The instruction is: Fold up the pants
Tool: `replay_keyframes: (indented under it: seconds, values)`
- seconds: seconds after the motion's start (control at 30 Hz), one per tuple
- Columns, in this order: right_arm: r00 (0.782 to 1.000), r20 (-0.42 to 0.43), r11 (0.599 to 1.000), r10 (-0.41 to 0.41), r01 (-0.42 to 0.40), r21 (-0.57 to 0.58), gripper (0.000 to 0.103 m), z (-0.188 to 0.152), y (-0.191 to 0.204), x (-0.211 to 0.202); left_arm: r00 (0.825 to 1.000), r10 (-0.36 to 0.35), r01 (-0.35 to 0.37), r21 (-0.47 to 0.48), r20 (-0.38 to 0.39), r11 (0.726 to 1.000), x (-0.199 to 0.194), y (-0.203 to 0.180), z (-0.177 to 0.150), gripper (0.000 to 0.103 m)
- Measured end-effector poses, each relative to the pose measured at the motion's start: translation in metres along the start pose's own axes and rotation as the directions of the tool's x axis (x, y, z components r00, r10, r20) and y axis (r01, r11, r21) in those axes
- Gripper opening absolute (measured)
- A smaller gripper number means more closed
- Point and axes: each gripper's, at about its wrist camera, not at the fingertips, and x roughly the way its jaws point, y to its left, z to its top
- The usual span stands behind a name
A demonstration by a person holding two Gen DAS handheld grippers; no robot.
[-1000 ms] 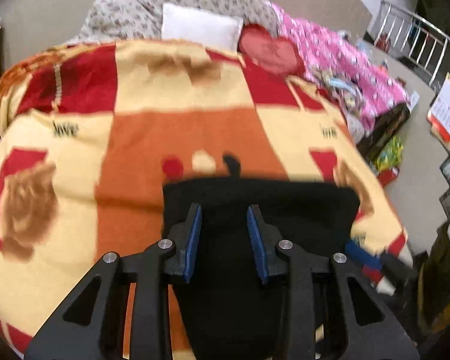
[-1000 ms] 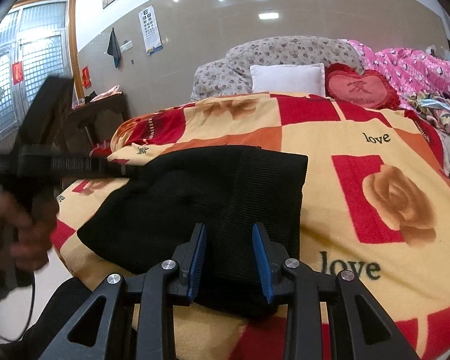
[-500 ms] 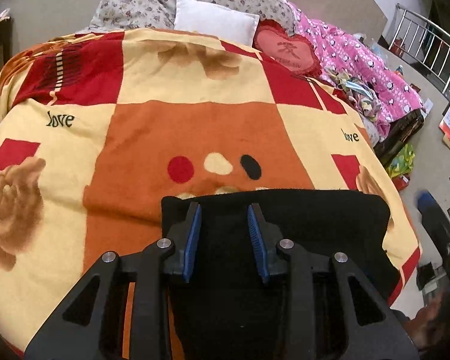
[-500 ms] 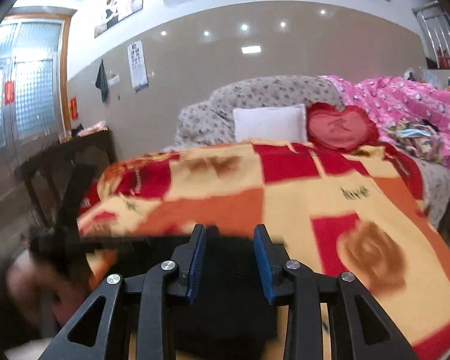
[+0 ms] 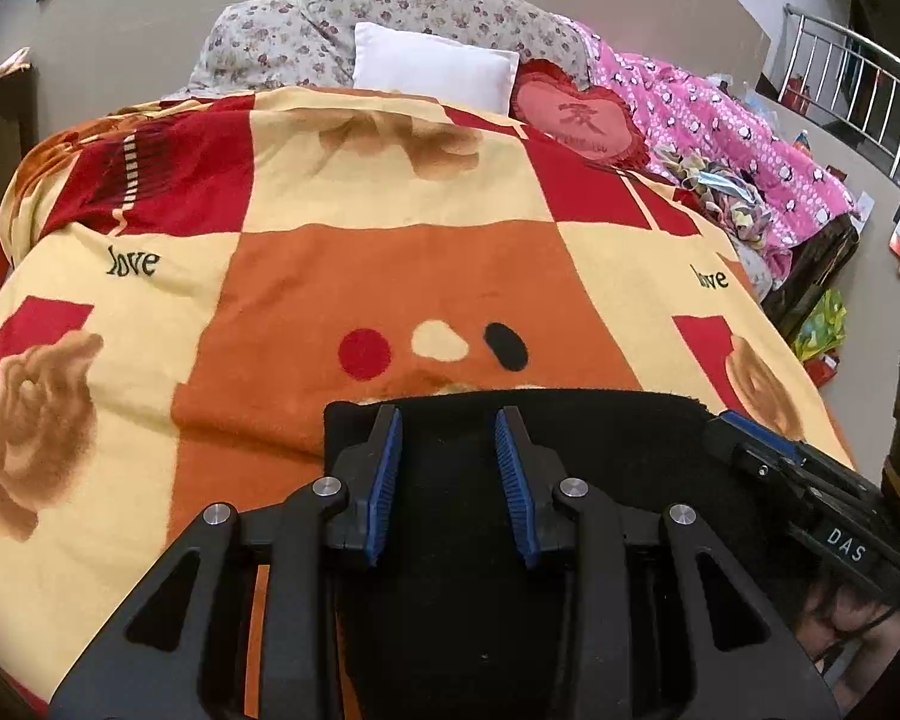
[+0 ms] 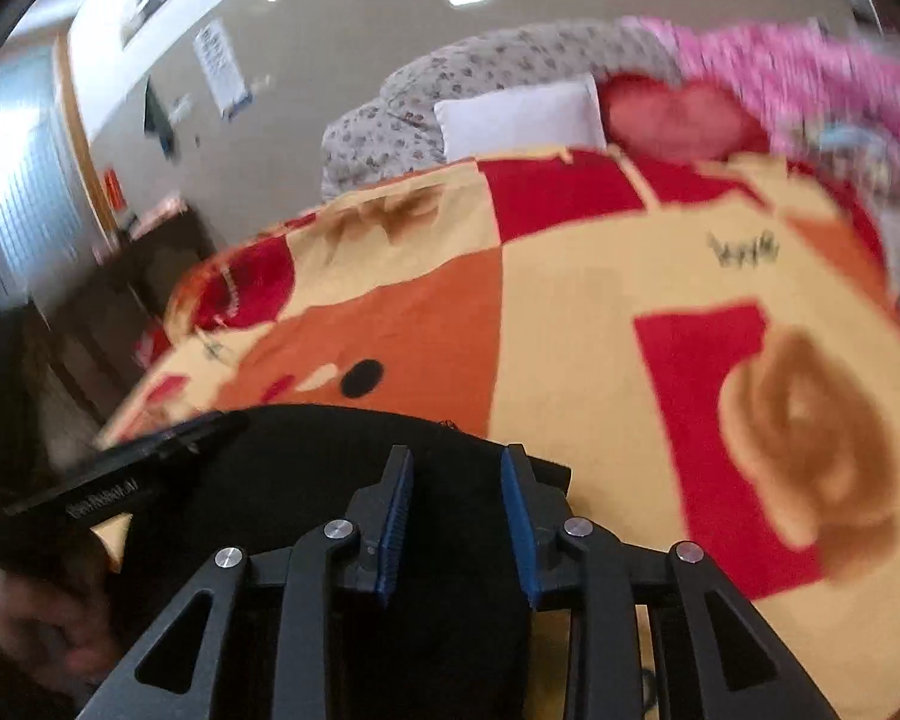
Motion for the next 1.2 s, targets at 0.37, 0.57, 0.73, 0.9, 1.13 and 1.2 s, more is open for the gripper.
replay_keyframes:
  seconds: [0.37, 0.57, 0.73, 0.9, 1.13, 1.2]
  values:
    - [0.995, 0.097, 1.000, 0.004, -0.001, -0.030, 0.029, 0.009, 0.012, -0.045, 1.000, 0.015, -0.015, 0.017, 0.011, 1.000, -0.001, -0.005, -0.002, 0.033]
    - [1.000, -0.012, 0.983, -0.029, 0.027, -0.184, 0.029, -0.037, 0.034, -0.042, 1.000, 0.013, -0.013, 0.017, 0.012, 1.000, -0.001, -0.006, -0.002, 0.033]
    - [0.991, 0.102, 0.984, -0.086, 0.100, -0.145, 0.030, -0.040, 0.026, -0.065, 1.000, 0.012, -0.012, 0.012, 0.013, 1.000, -0.002, -0.005, -0.002, 0.033]
    - [0.997, 0.052, 0.979, -0.066, 0.074, -0.192, 0.030, -0.057, 0.033, -0.059, 1.000, 0.017, -0.017, 0.018, 0.011, 1.000, -0.002, -0.005, -0.002, 0.033]
    - [0.987, 0.155, 0.981, 0.039, -0.067, 0.183, 0.038, -0.044, -0.029, -0.073, 0.995, -0.081, 0.086, -0.091, 0.059, 0.992, -0.053, 0.028, 0.002, 0.073]
    - [0.987, 0.134, 0.952, 0.090, -0.125, 0.280, 0.038, -0.040, -0.044, -0.067, 0.993, -0.103, 0.109, -0.133, 0.053, 0.985, -0.057, 0.044, -0.005, 0.075]
